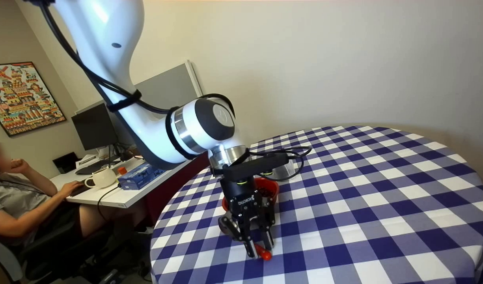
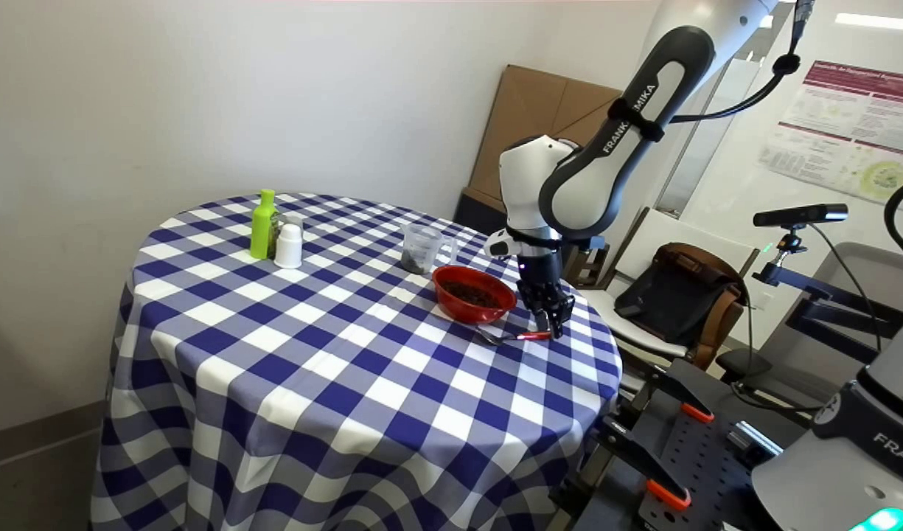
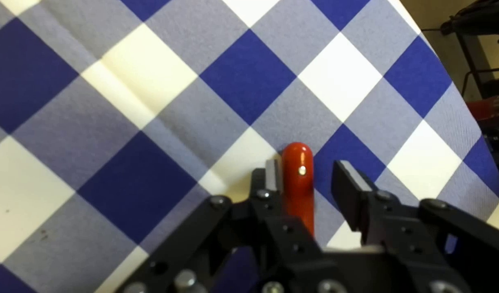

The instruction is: Pick up the spoon from the table, scoop some contents from the bowl, put them in the cup and put the spoon back on the table.

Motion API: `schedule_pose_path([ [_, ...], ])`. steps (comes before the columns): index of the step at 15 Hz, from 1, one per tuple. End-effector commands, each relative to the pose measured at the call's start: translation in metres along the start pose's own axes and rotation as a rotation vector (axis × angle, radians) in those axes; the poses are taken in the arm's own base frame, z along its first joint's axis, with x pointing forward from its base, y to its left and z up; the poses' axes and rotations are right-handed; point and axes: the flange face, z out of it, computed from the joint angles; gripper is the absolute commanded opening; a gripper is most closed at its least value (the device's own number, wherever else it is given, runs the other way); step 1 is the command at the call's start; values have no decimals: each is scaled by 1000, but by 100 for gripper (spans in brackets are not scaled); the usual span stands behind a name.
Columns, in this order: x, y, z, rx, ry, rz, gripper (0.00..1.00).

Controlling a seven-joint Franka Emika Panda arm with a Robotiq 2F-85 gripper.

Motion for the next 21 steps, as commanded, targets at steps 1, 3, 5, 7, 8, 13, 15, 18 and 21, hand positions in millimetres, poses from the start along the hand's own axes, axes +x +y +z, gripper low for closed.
schedule_pose_path([
  [1,-1,-1,4,2,17,9,71],
  [3,-3,0,5,4,21,17,83],
  [5,-6,1,6,-1,27,31,79],
  [7,-7,2,8,-7,32,43,68],
  [8,-8,2,8,-10,35,48,65],
  [13,-10,4,9,-35,53,57,31],
  [15,-10,3,8,-44,60,58,16],
  [18,-11,1,5,-54,66,61,4],
  [21,-11,0,1,-49,64,62,5],
])
